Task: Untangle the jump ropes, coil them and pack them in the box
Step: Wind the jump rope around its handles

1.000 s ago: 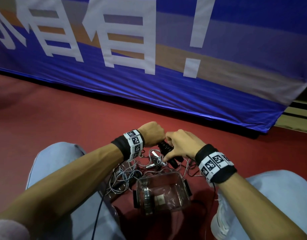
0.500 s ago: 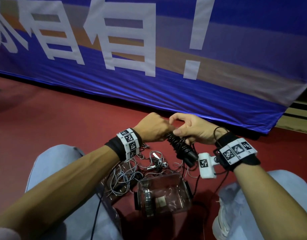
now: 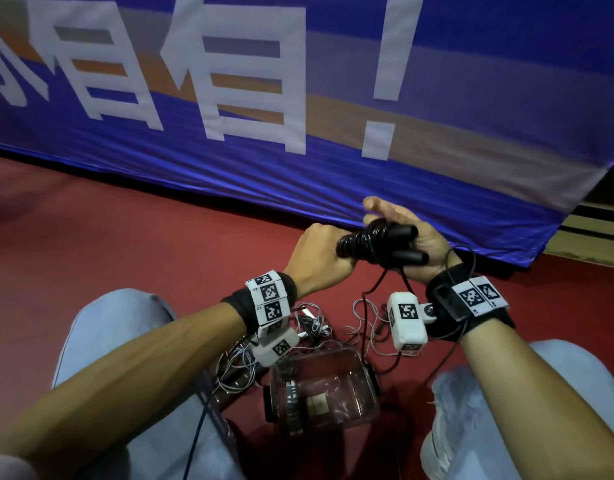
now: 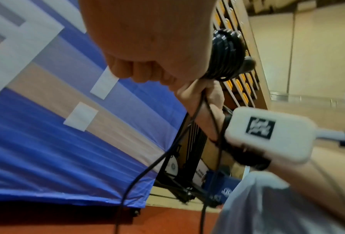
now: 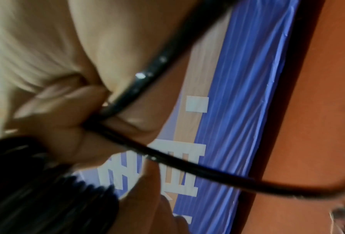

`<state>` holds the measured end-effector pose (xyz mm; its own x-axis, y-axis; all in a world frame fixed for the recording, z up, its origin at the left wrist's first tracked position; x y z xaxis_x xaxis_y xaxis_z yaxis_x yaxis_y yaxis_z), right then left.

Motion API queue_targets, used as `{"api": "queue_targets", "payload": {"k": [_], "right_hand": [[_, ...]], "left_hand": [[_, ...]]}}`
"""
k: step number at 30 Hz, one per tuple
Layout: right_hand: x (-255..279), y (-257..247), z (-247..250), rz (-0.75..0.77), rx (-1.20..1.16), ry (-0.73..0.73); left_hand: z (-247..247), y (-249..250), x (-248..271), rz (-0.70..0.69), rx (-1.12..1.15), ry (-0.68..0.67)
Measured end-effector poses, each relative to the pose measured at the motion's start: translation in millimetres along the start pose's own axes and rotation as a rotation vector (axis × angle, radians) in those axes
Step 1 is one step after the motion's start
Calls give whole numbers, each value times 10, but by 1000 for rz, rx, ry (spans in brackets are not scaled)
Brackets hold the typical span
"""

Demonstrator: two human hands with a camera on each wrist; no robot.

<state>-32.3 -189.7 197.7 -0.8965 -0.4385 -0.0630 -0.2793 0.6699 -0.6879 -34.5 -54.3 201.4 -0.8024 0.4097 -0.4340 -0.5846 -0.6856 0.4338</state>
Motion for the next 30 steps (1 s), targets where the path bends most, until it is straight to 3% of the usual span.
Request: {"api": "queue_targets", "payload": {"k": [5,7,10,14,19,22,24,27,30], "right_hand": [[-144,-35,216,253,453,462],[-165,106,187,251,448,558],[-231,325,232,177,552,578],[-237,564,89,184,1084,440],[-157,590,121,165,1423,481],[-84,605,112,137,1622,439],[-50,619,80,104,1754,398],[-43,642,30,30,1950,329],[-63,660,-10,-3,2105,282]], "left_hand": [[-332,-240,15,449,365,-84],[-490,-317,66,609,499,-132],[-565,-431,104,814,613,-171],[-496,-657,70,956,579,-178],[-508,-829,102,863,307,-324],[-386,-872,87,623,-284,-367],[-391,-819,110,495,-554,-386],[-629,-761,231,333,-728,-613],[-808,-722,350,154,-762,-795]]}}
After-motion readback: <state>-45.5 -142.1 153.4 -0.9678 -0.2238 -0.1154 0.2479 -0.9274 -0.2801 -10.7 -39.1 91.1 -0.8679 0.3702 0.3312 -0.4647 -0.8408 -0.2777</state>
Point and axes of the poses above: each hand's wrist, its own x-axis away from the middle knuckle, its own z-axis out of the back of the hand, y = z × x, the point moved 6 cm from there along -x, towards the middle knuckle, and after that the axes turned 13 degrees about -x, right-handed, at the moved point
